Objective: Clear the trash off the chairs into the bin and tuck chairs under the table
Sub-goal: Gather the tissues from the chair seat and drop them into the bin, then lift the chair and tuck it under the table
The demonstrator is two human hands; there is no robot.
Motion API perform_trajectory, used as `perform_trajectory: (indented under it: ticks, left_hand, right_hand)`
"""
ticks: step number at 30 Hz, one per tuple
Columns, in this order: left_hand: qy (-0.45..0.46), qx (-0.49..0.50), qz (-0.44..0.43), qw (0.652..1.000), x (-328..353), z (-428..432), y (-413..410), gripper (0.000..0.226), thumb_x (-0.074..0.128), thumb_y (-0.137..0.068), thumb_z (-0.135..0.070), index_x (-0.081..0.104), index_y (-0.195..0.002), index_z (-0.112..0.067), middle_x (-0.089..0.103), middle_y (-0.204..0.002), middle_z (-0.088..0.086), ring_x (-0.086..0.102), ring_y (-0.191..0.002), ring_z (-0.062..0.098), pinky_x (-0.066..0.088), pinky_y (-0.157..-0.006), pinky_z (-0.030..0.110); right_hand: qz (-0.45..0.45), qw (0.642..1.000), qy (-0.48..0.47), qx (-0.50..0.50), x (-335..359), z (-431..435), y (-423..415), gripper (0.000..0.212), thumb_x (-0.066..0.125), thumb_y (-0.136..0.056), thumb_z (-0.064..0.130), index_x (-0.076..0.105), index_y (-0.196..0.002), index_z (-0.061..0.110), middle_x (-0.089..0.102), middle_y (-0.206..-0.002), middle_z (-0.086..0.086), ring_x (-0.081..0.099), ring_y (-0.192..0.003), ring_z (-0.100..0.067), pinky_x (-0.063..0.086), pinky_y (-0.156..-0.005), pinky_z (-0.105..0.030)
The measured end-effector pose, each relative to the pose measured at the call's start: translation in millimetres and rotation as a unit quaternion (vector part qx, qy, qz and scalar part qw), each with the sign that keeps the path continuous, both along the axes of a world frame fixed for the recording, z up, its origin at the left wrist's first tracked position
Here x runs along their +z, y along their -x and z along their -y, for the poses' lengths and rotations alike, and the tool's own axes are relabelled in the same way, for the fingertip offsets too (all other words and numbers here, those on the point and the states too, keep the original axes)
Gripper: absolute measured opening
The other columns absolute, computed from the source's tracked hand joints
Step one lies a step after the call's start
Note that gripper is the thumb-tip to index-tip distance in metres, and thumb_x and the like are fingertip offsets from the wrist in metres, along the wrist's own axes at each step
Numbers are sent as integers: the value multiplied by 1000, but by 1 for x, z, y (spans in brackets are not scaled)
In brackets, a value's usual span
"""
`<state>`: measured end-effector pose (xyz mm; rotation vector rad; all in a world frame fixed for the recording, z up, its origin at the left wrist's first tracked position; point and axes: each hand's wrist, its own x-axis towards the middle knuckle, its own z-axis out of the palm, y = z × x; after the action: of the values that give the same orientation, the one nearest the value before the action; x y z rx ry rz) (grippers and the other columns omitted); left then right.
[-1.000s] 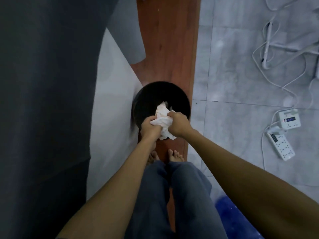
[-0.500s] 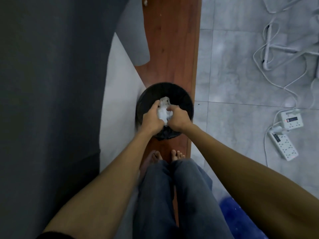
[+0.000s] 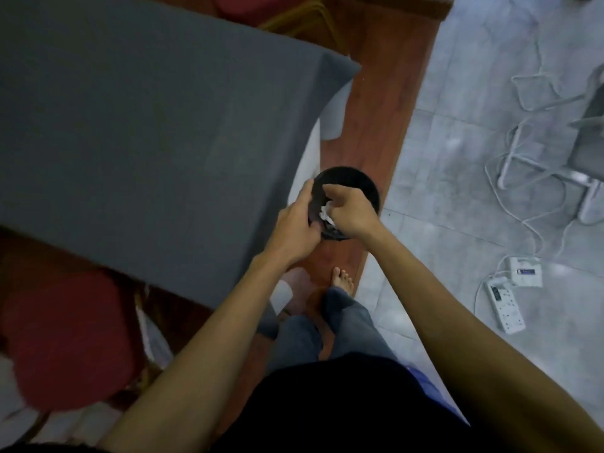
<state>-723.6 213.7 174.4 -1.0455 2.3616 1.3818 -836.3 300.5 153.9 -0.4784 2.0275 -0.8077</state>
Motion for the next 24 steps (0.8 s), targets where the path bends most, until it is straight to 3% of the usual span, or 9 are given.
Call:
perform_trajectory:
  ticks: [2,5,6,10,18,21,24]
  left_hand:
    - [7,57,-25,998,29,6,-28,81,55,-94,-7,11,-158,-27,48,-150,7,48,-136,22,45,-105,31]
    - [42,126,-47,990,59,21,-79,79,55,-94,-8,12,-158,-27,43,-154,5,43,-140,19,34,-94,11]
    - [55,144,-51,987,67,26,-98,79,57,-94,-9,14,-158,-27,44,-154,5,43,-140,19,33,-93,10]
    - [106,216,-57,969,90,38,-193,75,61,-91,-10,26,-156,-21,50,-149,9,46,-138,22,37,-111,27]
    - [147,317,-2,937,111,12,-412,58,60,-91,-16,44,-147,-18,57,-142,5,54,-131,22,40,-105,25]
    - [163,360,16,919,119,-10,-487,53,59,-92,-16,50,-144,-16,57,-143,5,52,-133,22,38,-107,27]
    - [170,411,35,895,127,-27,-553,50,59,-92,-19,52,-142,-18,64,-133,7,61,-120,25,45,-99,30]
  right_hand:
    - [-6,1000,15,18,21,9,-21,53,53,-93,-5,52,-145,6,55,-148,-9,49,-139,-23,42,-114,-39]
    - [-24,997,51,61,53,33,-61,56,59,-90,2,53,-145,13,59,-143,-3,54,-134,-19,46,-110,-38]
    - [-30,994,66,86,64,43,-77,58,61,-90,3,51,-146,13,60,-143,-3,55,-132,-18,46,-110,-38]
    - [-70,968,94,220,101,74,-157,63,61,-90,4,45,-150,12,54,-150,-4,53,-136,-20,40,-115,-33]
    - [-98,915,101,378,134,74,-345,60,62,-93,8,46,-150,17,55,-149,-1,54,-134,-20,40,-104,-24]
    - [-102,886,99,441,139,73,-415,59,64,-91,11,50,-148,19,60,-143,-5,55,-132,-22,40,-103,-23]
    - [-102,854,98,501,143,76,-474,59,63,-90,13,50,-148,21,64,-136,-9,59,-127,-25,46,-102,-28]
